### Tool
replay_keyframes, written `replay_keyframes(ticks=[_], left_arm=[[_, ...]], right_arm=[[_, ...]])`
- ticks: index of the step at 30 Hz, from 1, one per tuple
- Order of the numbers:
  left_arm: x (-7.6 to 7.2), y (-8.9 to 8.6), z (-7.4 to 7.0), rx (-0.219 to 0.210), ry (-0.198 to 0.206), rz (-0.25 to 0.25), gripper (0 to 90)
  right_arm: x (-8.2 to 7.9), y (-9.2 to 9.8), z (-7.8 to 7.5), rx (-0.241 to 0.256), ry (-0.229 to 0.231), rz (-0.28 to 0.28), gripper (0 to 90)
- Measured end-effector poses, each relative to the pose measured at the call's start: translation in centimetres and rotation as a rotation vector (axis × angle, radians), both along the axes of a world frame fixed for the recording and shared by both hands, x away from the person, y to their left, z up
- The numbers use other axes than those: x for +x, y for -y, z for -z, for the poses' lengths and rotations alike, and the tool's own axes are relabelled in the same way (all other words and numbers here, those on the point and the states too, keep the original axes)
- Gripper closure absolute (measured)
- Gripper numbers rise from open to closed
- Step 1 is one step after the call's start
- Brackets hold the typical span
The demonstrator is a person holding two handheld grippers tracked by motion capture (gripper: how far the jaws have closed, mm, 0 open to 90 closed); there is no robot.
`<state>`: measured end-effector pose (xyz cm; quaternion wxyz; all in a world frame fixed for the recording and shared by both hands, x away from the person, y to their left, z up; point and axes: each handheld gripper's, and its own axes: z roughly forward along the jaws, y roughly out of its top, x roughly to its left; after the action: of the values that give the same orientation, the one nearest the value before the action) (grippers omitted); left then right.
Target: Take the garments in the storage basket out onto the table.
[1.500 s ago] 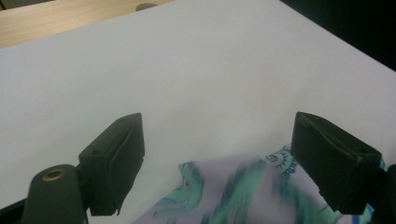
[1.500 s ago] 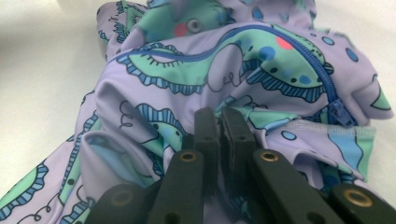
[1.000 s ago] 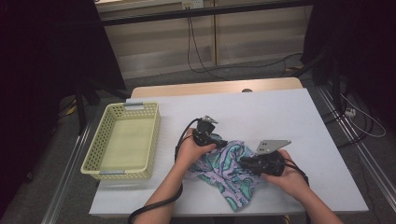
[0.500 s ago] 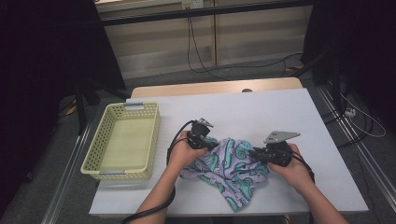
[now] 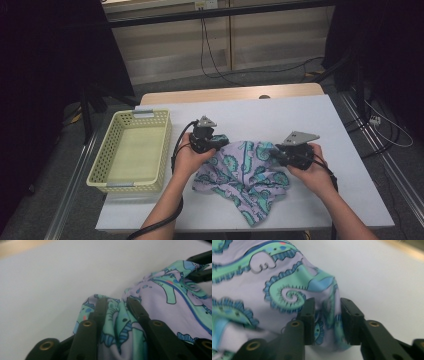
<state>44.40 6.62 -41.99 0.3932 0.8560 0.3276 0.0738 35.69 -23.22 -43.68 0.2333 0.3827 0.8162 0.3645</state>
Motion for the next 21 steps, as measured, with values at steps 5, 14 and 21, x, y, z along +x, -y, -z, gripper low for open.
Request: replay_keyframes(ticks=[5,14,21], left_arm=[[0.4,-0.8,1.0,0.022,-0.05,-0.021,62.3],[0.2,-0.6,2.2,0.053,-0.066,-0.016,55.7],[-0.2,-0.5,2.7,0.061,-0.061,0.019,54.7]], right_arm=[[0.2,0.0,-0.1,0.069,-0.03,-0.004,42.7],[4.1,-0.4,-2.6,0.164,-0.012,0.064,30.3],[7.1,-1.8,0.0,0.099,-0.137,0.057,38.1]])
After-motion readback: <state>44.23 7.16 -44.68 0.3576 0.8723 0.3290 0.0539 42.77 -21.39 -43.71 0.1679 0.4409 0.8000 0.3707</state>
